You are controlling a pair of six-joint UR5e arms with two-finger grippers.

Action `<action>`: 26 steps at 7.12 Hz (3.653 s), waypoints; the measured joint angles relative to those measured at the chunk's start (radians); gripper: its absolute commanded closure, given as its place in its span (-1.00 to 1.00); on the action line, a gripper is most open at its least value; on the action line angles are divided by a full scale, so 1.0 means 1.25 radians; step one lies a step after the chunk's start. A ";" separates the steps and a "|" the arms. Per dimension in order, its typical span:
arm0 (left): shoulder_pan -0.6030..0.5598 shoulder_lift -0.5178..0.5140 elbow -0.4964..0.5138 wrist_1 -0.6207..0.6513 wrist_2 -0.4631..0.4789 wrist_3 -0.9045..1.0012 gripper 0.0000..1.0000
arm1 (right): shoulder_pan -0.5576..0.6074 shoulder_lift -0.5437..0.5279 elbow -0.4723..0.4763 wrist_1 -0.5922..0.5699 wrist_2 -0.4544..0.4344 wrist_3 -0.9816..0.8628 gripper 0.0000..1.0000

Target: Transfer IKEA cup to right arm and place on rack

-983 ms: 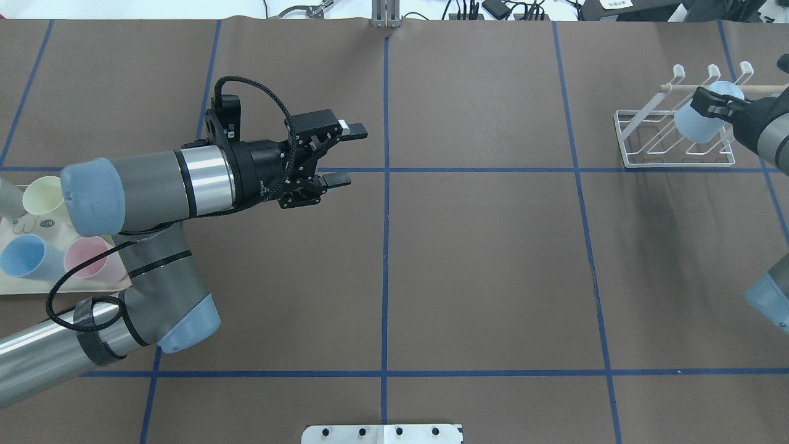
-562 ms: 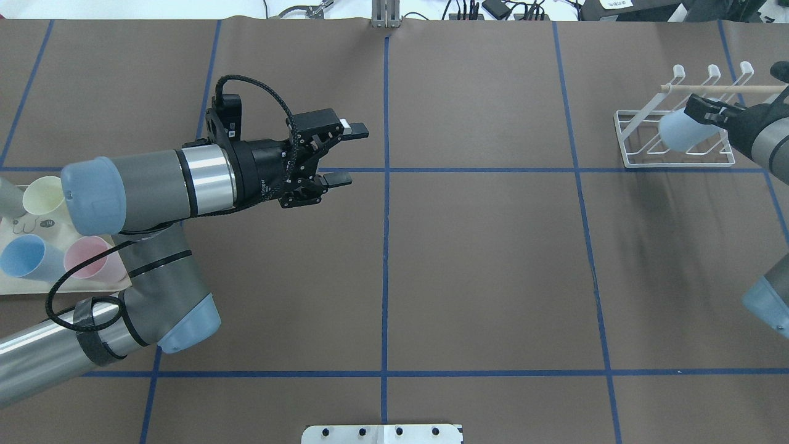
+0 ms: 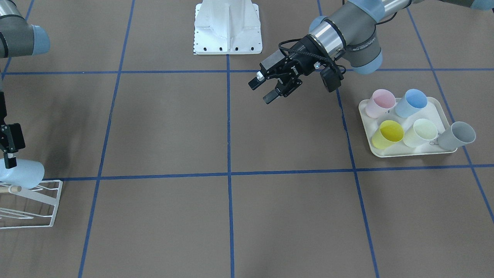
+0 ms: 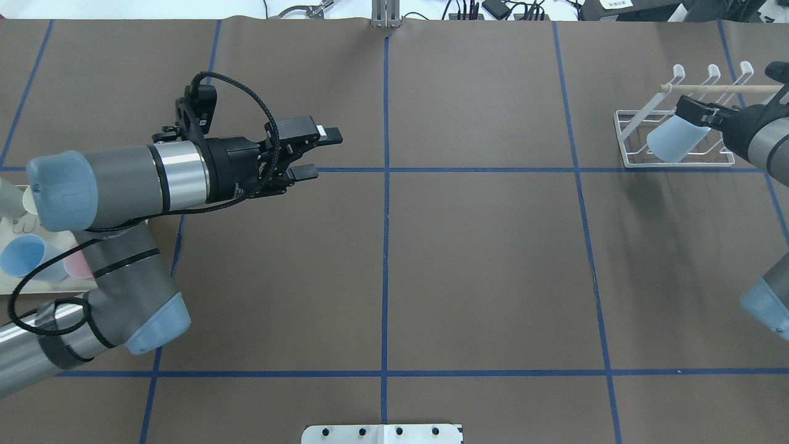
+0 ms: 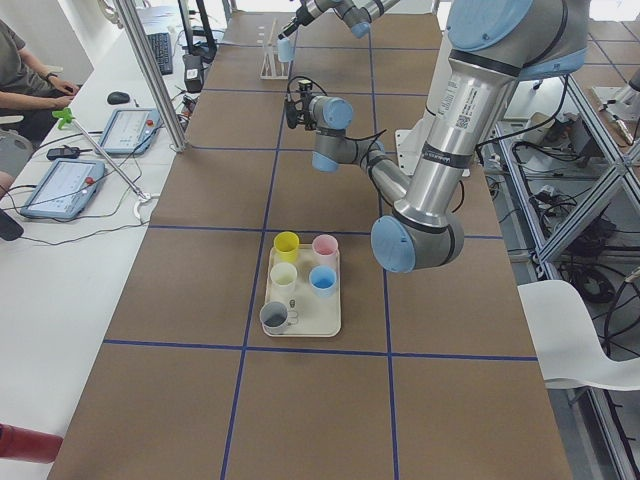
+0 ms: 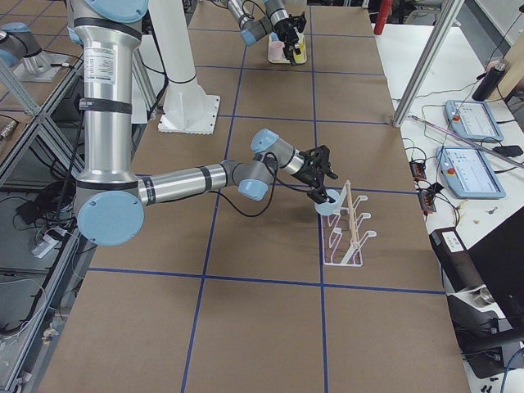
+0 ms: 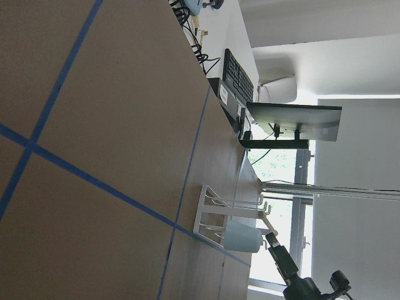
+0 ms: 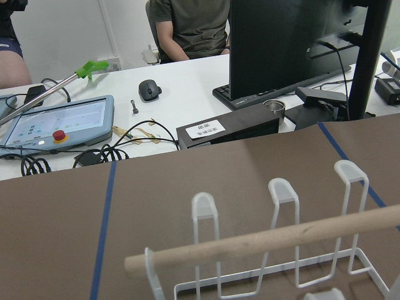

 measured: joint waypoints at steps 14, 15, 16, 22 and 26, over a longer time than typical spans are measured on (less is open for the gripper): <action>-0.616 0.273 0.296 0.338 -0.450 1.264 -0.96 | -0.093 0.012 0.114 -0.002 0.188 0.224 -1.00; -0.615 0.286 0.303 0.339 -0.493 1.218 -0.96 | -0.096 0.016 0.114 -0.003 0.186 0.224 -1.00; -0.609 0.304 0.300 0.338 -0.510 1.190 -0.98 | -0.099 0.018 0.114 -0.003 0.184 0.224 -1.00; -0.566 0.334 0.334 0.295 -0.478 1.168 -0.51 | -0.124 0.021 0.113 -0.002 0.166 0.224 -1.00; -0.534 0.328 0.336 0.292 -0.475 1.123 0.41 | -0.128 0.021 0.112 -0.002 0.163 0.224 -1.00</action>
